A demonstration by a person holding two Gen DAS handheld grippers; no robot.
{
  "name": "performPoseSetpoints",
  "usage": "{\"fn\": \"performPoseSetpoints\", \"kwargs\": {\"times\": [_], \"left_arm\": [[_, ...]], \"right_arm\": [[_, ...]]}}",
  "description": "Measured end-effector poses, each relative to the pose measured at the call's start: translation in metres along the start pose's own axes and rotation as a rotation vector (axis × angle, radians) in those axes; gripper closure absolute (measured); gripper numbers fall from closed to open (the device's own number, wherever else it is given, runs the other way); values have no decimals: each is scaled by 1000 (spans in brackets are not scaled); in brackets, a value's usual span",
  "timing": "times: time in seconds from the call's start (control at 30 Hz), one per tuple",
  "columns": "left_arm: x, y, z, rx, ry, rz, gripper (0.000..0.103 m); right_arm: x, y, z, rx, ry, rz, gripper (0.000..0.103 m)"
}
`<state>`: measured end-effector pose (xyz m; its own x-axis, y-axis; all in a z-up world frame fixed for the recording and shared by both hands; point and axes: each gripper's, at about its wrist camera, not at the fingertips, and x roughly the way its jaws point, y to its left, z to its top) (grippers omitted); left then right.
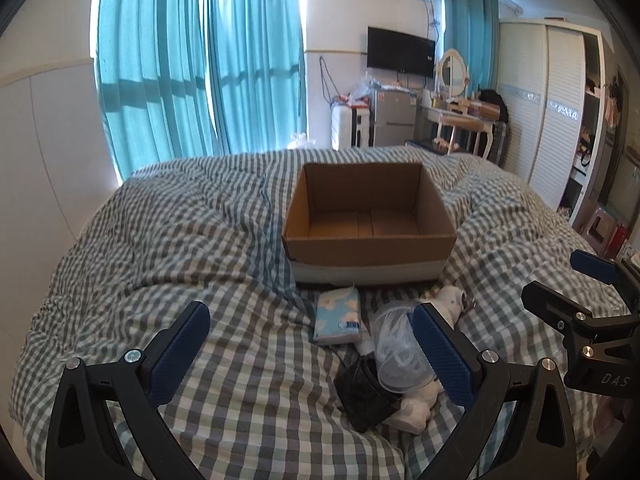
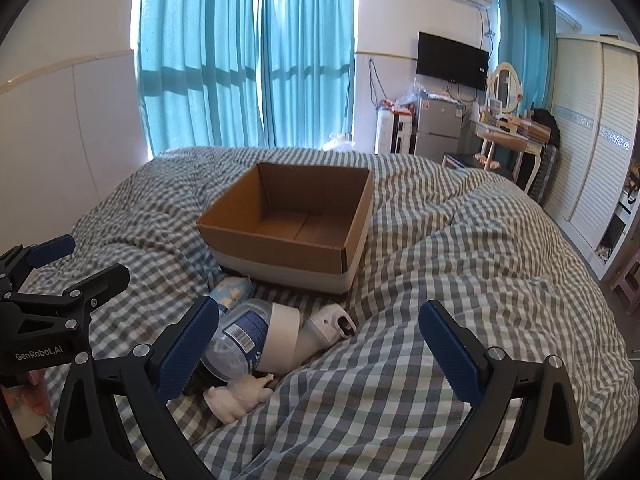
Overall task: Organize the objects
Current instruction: 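Grasp the blue floral tissue pack with left gripper while right grasps white plug adapter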
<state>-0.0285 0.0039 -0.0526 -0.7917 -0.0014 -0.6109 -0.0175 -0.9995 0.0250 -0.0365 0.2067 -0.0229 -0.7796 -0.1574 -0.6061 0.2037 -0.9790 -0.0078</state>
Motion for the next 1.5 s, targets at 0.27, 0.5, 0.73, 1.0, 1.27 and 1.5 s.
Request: {"fn": "performPoseSetpoints", "kwargs": {"times": [0.27,0.5,0.73,1.0,1.27,1.5], "left_arm": [[40,-2,-17,15,114,-13,0],[74,2,-35,11,242,-16,0],[98,10,-42,-26,319,-24,1],[121,24,-20,-96,331,-59,2],[167,19,-6,-80,395,-49,9],[195,10,-8,-56,438,-119,10]], "right_arm": [[45,2,-17,-7,119,25,7],[86,10,-29,-12,222,46,19],[103,6,-30,4,271,38,28],[111,-14,-13,52,272,49,28],[150,-33,6,-8,364,-31,28],[184,-27,-3,-47,462,16,28]]}}
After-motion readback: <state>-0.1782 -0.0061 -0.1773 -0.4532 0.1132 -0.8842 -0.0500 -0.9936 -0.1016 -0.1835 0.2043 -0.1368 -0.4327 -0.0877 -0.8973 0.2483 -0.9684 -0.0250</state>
